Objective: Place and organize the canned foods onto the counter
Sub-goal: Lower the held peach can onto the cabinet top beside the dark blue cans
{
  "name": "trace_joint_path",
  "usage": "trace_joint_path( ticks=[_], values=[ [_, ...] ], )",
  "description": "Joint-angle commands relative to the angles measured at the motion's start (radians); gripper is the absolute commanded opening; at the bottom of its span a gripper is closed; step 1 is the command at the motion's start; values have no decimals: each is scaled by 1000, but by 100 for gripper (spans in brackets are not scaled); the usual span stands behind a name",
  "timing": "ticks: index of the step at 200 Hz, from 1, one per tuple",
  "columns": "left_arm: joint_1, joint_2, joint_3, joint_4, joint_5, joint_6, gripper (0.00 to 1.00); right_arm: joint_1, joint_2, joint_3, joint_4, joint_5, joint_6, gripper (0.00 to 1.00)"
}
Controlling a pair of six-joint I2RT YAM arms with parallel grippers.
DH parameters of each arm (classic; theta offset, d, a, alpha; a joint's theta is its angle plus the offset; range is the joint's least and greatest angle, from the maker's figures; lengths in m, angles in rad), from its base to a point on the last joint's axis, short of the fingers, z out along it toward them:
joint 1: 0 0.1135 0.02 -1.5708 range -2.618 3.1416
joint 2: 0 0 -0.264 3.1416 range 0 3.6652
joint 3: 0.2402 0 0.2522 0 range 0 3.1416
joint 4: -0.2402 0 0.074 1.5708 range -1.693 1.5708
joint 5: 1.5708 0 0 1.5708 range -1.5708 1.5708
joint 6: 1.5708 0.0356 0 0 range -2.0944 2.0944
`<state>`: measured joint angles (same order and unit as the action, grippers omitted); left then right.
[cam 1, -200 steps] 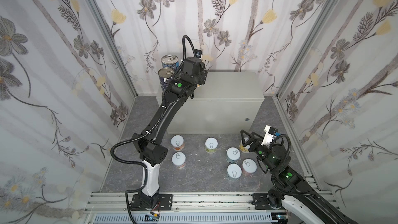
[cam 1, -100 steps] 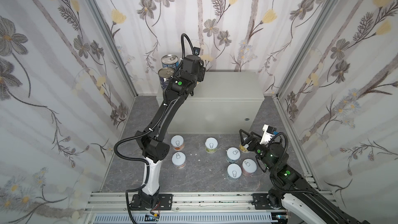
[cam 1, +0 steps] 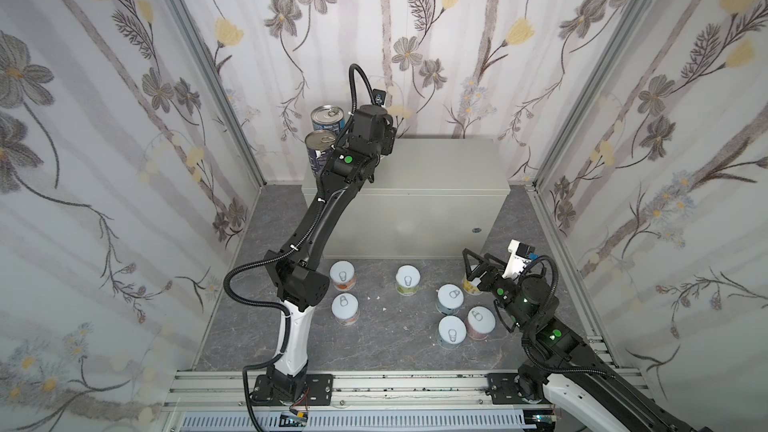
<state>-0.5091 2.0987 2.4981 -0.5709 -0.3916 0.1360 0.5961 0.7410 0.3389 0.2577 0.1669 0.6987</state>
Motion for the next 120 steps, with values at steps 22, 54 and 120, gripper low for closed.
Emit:
trace_joint_path(
  ticks=[22, 54, 120],
  values=[
    [7, 0, 14, 75, -23, 32, 75, 2, -11, -6, -7, 23, 10, 100],
    [11, 4, 14, 83, -2, 32, 75, 2, -9, -9, -2, 25, 12, 100],
    [10, 27, 42, 83, -3, 20, 75, 2, -15, -10, -9, 27, 12, 100]
  ],
)
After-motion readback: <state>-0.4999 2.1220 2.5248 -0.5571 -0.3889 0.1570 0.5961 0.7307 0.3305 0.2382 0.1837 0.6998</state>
